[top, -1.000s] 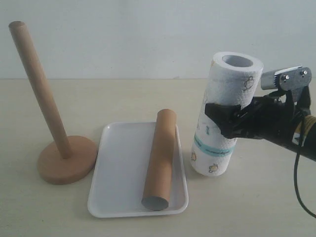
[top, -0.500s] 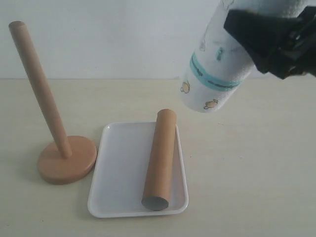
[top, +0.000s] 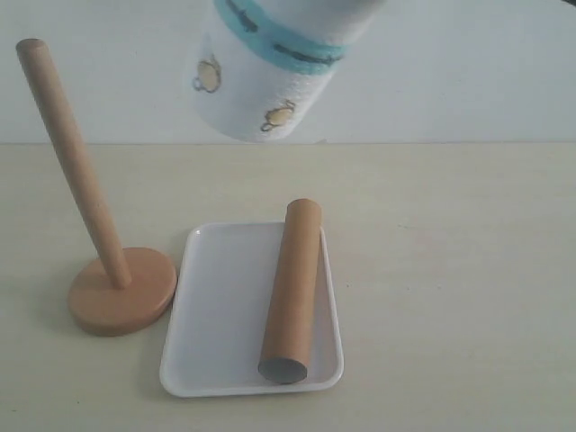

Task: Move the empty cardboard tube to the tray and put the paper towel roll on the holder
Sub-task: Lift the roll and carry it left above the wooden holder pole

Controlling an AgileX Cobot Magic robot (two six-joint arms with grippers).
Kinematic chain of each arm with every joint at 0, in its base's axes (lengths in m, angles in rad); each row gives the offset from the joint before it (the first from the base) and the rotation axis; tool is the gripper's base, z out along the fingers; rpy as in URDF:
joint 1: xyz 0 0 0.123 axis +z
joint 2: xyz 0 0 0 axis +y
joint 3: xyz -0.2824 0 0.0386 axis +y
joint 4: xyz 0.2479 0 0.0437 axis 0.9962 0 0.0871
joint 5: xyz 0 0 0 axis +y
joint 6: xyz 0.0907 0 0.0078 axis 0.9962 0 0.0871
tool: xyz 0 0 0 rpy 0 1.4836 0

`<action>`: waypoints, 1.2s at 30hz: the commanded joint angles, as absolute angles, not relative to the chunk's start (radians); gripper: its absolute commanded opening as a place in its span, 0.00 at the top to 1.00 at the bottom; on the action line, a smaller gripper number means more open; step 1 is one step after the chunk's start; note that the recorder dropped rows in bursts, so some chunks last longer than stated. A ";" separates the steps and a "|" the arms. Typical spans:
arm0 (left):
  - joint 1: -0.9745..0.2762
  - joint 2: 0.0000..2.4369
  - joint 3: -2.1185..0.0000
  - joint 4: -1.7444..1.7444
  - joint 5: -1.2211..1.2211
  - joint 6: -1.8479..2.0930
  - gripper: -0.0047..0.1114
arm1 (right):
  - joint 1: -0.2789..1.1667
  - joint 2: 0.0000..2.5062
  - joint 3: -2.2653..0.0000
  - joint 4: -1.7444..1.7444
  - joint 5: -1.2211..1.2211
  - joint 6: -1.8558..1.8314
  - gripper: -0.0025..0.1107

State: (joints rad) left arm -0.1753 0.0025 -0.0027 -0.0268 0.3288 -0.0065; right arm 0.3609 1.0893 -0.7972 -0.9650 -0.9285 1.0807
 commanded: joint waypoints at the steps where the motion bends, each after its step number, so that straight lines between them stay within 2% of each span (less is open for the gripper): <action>1: -0.173 0.000 0.000 -0.037 0.313 0.000 0.92 | 0.546 1.174 -0.944 -0.887 -0.705 0.940 0.97; 5: -0.173 0.000 0.000 -0.037 0.313 0.000 0.92 | 0.703 1.354 -1.154 -0.736 -0.619 0.723 0.97; 10: -0.173 0.000 0.000 -0.037 0.313 0.000 0.92 | 0.803 1.585 -1.479 -0.736 -0.488 0.720 0.97; 13: -0.173 0.000 0.000 -0.037 0.313 0.000 0.92 | 0.843 1.676 -1.604 -0.738 -0.446 0.721 0.97; 14: -0.173 0.000 0.000 -0.037 0.313 0.000 0.92 | 0.867 1.710 -1.650 -0.738 -0.366 0.721 0.97; 16: -0.173 0.000 0.000 -0.037 0.313 0.000 0.92 | 0.893 1.747 -1.687 -0.740 -0.243 0.696 0.97; 30: -0.173 0.000 0.000 -0.037 0.313 0.000 0.92 | 0.894 1.865 -1.687 -0.742 -0.244 0.700 0.97; 36: -0.173 0.000 0.000 -0.037 0.313 0.000 0.92 | 0.894 1.895 -1.687 -0.742 -0.120 0.757 0.97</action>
